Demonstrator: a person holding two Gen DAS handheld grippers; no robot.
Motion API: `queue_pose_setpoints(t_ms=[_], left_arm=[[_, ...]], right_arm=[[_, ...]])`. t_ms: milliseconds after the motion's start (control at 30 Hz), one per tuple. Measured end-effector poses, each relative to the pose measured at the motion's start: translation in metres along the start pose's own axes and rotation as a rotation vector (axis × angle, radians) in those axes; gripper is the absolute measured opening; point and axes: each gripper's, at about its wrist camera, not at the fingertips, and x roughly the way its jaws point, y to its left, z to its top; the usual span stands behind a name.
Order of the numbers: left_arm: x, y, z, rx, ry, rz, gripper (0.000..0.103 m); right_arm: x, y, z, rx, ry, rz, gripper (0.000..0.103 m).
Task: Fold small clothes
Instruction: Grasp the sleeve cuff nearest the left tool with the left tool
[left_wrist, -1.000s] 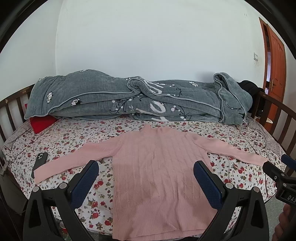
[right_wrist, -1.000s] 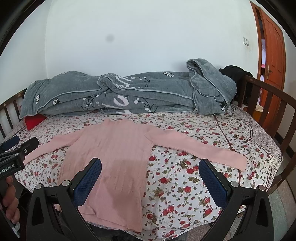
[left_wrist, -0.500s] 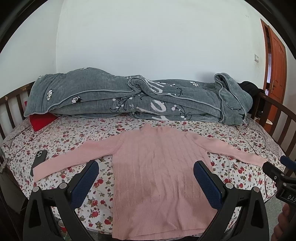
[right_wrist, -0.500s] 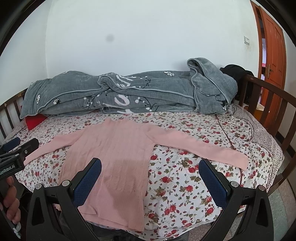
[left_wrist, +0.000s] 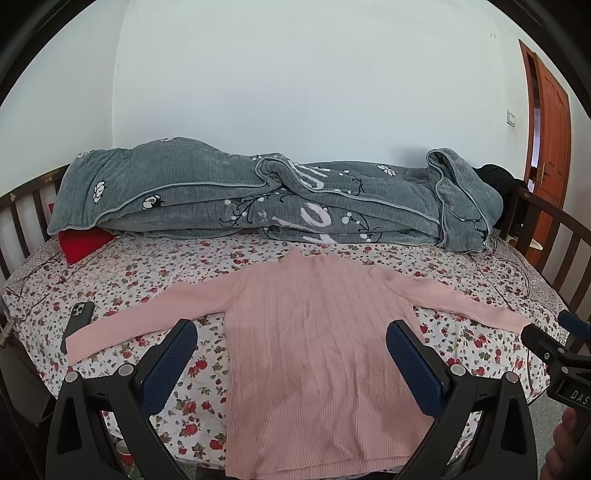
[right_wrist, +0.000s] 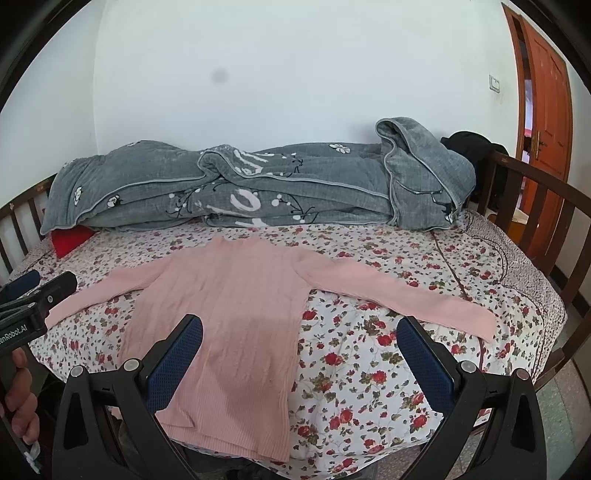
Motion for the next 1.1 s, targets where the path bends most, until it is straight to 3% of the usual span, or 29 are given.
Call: queue_pose_setpoints(t_ms=[300, 533, 767, 967, 1100], left_arm=[[0.007, 0.006, 0.003, -0.028, -0.004, -0.017, 0.103], [0.042, 0.055, -0.012, -0.136, 0.029, -0.030, 0.103], [0.094, 0.140, -0.055, -0.312, 0.080, -0.047, 0.094], [0.133, 0.219, -0.091, -0.389, 0.122, 0.103, 0.092], [0.146, 0.283, -0.111, -0.547, 0.128, 0.108, 0.086]], right_arm=[[-0.001, 0.005, -0.001, -0.012, -0.033, -0.010, 0.103], [0.010, 0.020, -0.005, -0.070, -0.050, -0.023, 0.103], [0.046, 0.048, -0.024, -0.117, -0.017, 0.044, 0.101], [0.079, 0.071, -0.042, -0.097, 0.018, 0.160, 0.100], [0.099, 0.084, -0.047, -0.104, 0.034, 0.151, 0.100]])
